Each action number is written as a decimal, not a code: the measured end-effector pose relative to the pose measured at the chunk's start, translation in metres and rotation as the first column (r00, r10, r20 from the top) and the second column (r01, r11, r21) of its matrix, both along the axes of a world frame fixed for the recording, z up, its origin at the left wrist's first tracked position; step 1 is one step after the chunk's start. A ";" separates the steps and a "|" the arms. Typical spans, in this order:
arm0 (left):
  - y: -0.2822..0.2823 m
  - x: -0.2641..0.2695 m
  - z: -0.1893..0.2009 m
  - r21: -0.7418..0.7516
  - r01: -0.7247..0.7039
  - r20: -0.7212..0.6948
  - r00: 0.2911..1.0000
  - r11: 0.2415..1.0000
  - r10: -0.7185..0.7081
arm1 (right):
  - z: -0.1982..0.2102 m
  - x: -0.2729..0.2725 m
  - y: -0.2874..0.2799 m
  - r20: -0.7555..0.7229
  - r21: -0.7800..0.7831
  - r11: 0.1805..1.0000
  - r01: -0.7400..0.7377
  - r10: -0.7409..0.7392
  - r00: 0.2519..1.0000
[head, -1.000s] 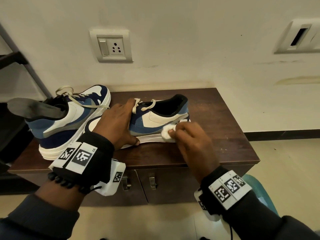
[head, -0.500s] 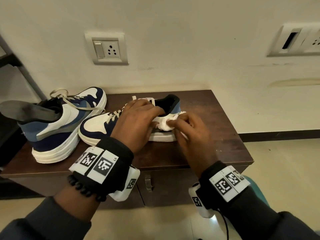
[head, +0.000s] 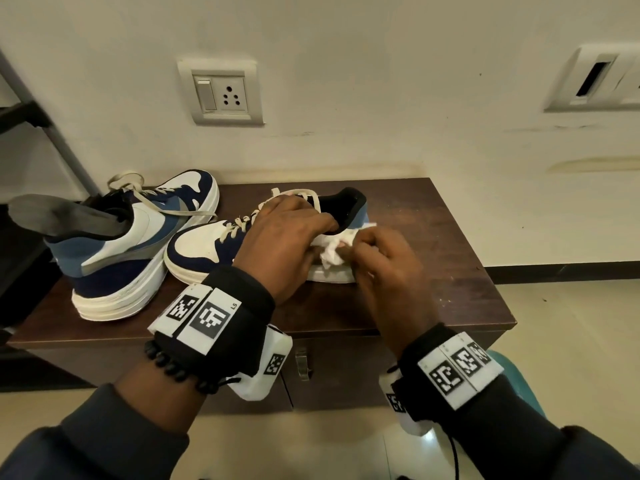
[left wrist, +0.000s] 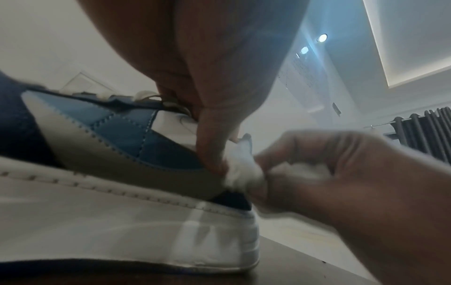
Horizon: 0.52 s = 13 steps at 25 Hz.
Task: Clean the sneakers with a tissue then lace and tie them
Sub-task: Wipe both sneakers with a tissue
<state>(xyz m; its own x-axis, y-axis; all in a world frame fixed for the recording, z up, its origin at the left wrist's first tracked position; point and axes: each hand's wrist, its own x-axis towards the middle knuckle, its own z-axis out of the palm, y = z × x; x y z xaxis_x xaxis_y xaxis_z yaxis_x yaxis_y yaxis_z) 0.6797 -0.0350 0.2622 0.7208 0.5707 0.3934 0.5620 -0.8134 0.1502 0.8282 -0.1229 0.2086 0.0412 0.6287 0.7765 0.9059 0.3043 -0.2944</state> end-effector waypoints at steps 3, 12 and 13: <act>0.000 -0.003 0.005 -0.015 -0.011 -0.036 0.999 1.000 0.011 | -0.023 -0.002 -0.008 0.100 -0.241 0.971 -0.012 0.037 0.994; 0.002 -0.020 0.010 -0.094 0.052 -0.092 0.994 0.994 -0.060 | -0.009 -0.011 -0.014 0.137 -0.074 0.994 -0.077 0.087 0.987; 0.002 -0.021 0.011 -0.104 0.056 -0.102 0.993 0.993 -0.067 | -0.016 -0.011 -0.018 0.172 -0.121 0.988 -0.091 0.111 0.979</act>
<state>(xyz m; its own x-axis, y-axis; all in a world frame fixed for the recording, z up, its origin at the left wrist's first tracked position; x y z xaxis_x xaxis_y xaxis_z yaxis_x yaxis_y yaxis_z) 0.6585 -0.0329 0.2737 0.7899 0.5571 0.2563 0.5284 -0.8304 0.1764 0.8177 -0.1410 0.1921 -0.1597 0.7059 0.6900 0.9131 0.3712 -0.1684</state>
